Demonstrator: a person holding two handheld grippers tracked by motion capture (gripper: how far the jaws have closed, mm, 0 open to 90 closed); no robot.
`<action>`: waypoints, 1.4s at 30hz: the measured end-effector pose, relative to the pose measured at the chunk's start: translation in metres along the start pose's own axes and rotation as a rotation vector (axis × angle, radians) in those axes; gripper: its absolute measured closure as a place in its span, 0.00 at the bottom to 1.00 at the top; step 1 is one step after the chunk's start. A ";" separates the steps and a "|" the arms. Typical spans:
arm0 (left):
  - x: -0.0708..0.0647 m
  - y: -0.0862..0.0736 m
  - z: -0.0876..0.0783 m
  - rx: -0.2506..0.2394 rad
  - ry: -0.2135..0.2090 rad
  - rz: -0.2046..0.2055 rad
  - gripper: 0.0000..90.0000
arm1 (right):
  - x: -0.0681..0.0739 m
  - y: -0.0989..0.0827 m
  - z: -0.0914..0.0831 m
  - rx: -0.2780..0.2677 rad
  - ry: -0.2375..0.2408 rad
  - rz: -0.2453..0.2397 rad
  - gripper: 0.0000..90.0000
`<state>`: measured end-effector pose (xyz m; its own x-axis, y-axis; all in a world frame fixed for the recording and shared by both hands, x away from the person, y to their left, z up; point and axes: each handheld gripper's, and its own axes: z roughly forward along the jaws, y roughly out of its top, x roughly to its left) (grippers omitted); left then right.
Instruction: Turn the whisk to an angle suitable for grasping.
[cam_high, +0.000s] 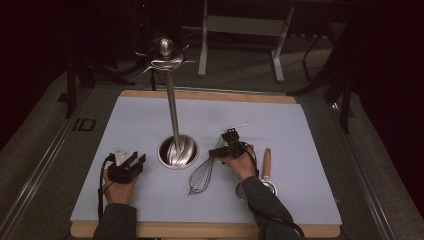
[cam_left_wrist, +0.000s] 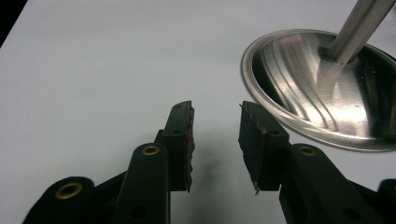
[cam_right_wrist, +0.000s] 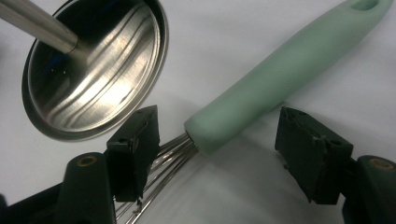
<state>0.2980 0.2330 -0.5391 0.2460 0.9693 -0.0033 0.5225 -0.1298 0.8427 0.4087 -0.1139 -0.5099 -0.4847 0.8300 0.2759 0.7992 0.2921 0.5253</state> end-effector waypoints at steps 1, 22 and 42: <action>0.000 0.000 0.000 0.000 0.001 0.000 0.72 | 0.000 0.000 0.001 0.000 0.004 0.004 0.36; 0.000 0.000 0.000 0.002 0.003 -0.002 0.71 | 0.024 0.002 0.011 0.086 -0.084 -0.148 0.61; 0.000 0.000 0.001 0.008 0.005 -0.008 0.70 | 0.029 0.008 0.013 0.165 0.003 -0.085 0.74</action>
<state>0.2987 0.2332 -0.5392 0.2381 0.9712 -0.0075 0.5307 -0.1236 0.8385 0.4050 -0.0812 -0.5079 -0.5538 0.7976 0.2391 0.8028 0.4354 0.4073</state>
